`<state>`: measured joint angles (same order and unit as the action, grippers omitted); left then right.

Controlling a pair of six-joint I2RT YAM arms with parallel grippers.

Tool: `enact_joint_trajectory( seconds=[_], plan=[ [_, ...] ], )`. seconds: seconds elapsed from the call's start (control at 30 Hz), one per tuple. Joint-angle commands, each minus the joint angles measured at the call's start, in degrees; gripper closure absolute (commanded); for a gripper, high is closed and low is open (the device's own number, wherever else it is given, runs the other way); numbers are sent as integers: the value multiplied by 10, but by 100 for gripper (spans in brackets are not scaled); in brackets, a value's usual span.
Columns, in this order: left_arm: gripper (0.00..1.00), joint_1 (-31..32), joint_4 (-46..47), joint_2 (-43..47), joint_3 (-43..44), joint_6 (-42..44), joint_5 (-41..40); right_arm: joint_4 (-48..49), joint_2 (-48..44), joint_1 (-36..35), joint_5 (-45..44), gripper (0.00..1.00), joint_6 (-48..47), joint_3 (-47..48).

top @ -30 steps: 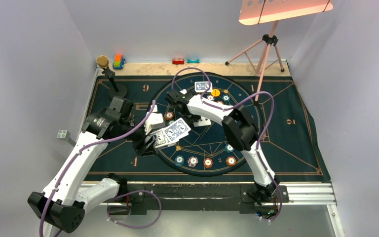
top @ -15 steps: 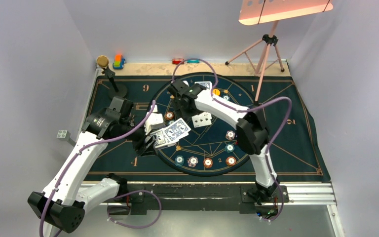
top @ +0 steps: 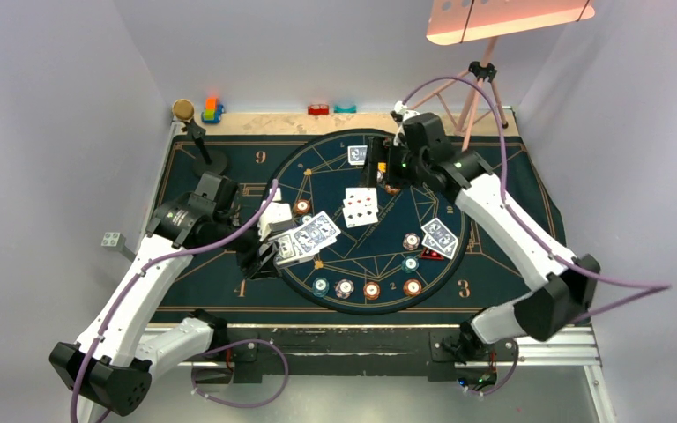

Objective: Distribute texas hold em gaming equipment

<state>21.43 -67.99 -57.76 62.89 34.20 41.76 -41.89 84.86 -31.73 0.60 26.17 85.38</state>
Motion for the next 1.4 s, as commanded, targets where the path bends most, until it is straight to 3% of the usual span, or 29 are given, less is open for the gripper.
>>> enact_joint_trajectory(
  seconds=[0.0,0.2,0.4,0.67,1.17,1.37],
  plan=[
    [100,-3,18,4,8,11,21,121,-72,1,153,8,36,-50],
    [100,-3,28,-3,22,1,20,255,-103,-5,294,5,107,-125],
    [100,-2,36,-5,17,-1,17,293,-105,-49,287,4,116,-142],
    [100,-3,53,-8,19,-18,17,269,-64,-99,296,4,108,-131],
    [100,-3,49,-5,19,-15,10,176,-64,-111,217,46,73,-111],
    [100,-3,47,-4,21,-15,7,152,-69,-115,193,56,62,-103]
  ],
)
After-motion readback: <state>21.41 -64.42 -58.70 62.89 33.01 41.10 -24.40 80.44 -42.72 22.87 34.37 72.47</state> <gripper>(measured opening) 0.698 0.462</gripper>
